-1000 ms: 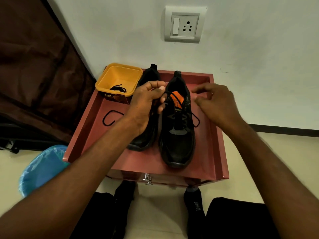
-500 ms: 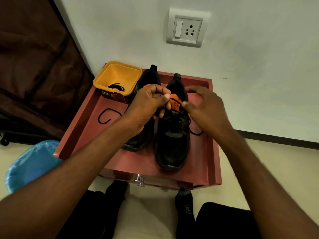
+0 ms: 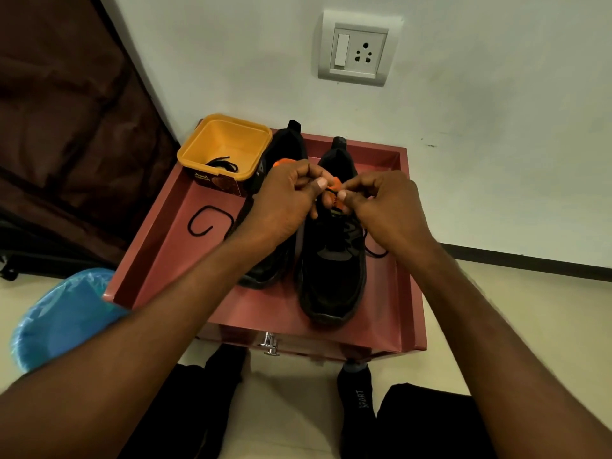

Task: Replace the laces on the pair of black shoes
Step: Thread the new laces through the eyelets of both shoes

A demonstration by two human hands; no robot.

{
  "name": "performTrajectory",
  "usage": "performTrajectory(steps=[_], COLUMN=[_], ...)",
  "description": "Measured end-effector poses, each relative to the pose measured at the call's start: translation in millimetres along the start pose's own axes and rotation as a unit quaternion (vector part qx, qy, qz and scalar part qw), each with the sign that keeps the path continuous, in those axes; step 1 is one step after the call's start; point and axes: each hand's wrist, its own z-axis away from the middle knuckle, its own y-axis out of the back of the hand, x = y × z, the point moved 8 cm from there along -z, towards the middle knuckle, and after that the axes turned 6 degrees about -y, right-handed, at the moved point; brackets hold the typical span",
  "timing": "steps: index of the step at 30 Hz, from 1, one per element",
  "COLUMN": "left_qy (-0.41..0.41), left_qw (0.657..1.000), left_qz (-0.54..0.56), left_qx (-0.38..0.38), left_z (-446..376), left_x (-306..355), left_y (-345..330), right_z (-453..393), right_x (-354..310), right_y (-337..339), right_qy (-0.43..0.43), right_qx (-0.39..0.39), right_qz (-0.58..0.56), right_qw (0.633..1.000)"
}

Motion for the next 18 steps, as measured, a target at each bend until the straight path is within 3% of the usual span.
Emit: performTrajectory(steps=[2, 6, 12, 18], left_qy=[-0.059, -0.121, -0.14, -0.122], left_qw=[0.988, 0.928, 0.911, 0.939], left_qz=[-0.14, -0.352, -0.383, -0.318], left_qx=[0.026, -0.032, -0.065, -0.041], left_z=[-3.0, -6.9, -5.0, -6.6], left_x=[0.1, 1.1, 1.9, -4.8], left_y=[7.0, 2.5, -9.5, -1.9], right_z=[-1.6, -1.9, -1.9, 3.2], right_x=[6.3, 12.3, 9.7, 8.8], right_y=[3.8, -2.6, -11.2, -14.9], right_qy=[-0.015, -0.015, 0.007, 0.025], right_qx=[0.031, 0.011, 0.023, 0.068], right_qz=[0.038, 0.087, 0.163, 0.155], right_qw=[0.999, 0.996, 0.986, 0.985])
